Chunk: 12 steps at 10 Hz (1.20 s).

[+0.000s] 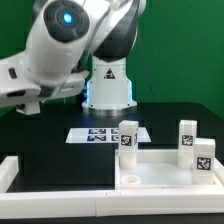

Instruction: Assemble square table

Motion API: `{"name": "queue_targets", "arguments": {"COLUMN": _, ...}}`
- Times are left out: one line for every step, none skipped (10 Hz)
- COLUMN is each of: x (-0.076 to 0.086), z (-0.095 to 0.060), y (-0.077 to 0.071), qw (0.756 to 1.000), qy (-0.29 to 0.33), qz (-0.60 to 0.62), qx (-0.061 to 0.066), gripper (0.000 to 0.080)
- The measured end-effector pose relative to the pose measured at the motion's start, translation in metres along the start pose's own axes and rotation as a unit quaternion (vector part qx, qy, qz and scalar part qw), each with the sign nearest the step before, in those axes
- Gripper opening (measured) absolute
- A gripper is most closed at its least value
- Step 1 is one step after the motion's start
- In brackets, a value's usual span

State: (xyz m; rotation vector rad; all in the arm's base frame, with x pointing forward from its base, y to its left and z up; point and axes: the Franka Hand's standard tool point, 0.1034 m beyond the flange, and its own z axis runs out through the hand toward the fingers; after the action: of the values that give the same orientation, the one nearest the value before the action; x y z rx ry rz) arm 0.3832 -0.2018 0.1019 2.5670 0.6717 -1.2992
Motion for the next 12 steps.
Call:
{"name": "queue_targets", "arguments": {"x": 0.004, "z": 0.000, "y": 0.002, "qw": 1.000, "qy": 0.016, "qz": -0.005, "qx": -0.006, "gripper": 0.0291}}
{"name": "queue_targets", "arguments": {"x": 0.009, "z": -0.003, "y": 0.005, "qw": 0.998, "qy": 0.058, "qz": -0.012, "qx": -0.010, "gripper": 0.0291}}
{"name": "queue_targets", "arguments": {"x": 0.007, "z": -0.003, "y": 0.006, "qw": 0.995, "qy": 0.099, "qz": -0.010, "qx": -0.011, "gripper": 0.0291}}
{"name": "queue_targets", "arguments": {"x": 0.008, "z": -0.004, "y": 0.008, "qw": 0.992, "qy": 0.128, "qz": -0.012, "qx": -0.012, "gripper": 0.0291}}
{"name": "queue_targets", "arguments": {"x": 0.010, "z": -0.012, "y": 0.008, "qw": 0.986, "qy": 0.167, "qz": -0.007, "qx": -0.008, "gripper": 0.0291}}
{"name": "queue_targets", "arguments": {"x": 0.014, "z": -0.043, "y": 0.007, "qw": 0.979, "qy": 0.204, "qz": 0.002, "qx": -0.003, "gripper": 0.0291}}
{"name": "queue_targets", "arguments": {"x": 0.019, "z": -0.079, "y": 0.010, "qw": 0.970, "qy": 0.243, "qz": 0.015, "qx": -0.002, "gripper": 0.0291}}
{"name": "queue_targets", "arguments": {"x": 0.023, "z": -0.114, "y": 0.014, "qw": 0.961, "qy": 0.275, "qz": 0.031, "qx": -0.004, "gripper": 0.0291}}
{"name": "queue_targets", "arguments": {"x": 0.021, "z": -0.147, "y": 0.020, "qw": 0.950, "qy": 0.307, "qz": 0.050, "qx": -0.006, "gripper": 0.0291}}
{"name": "queue_targets", "arguments": {"x": 0.019, "z": -0.165, "y": 0.024, "qw": 0.939, "qy": 0.338, "qz": 0.070, "qx": 0.016, "gripper": 0.0291}}
{"name": "queue_targets", "arguments": {"x": 0.022, "z": -0.165, "y": 0.032, "qw": 0.926, "qy": 0.371, "qz": 0.065, "qx": -0.004, "gripper": 0.0291}}
{"name": "queue_targets", "arguments": {"x": 0.020, "z": -0.159, "y": 0.029, "qw": 0.922, "qy": 0.382, "qz": 0.067, "qx": -0.005, "gripper": 0.0291}}
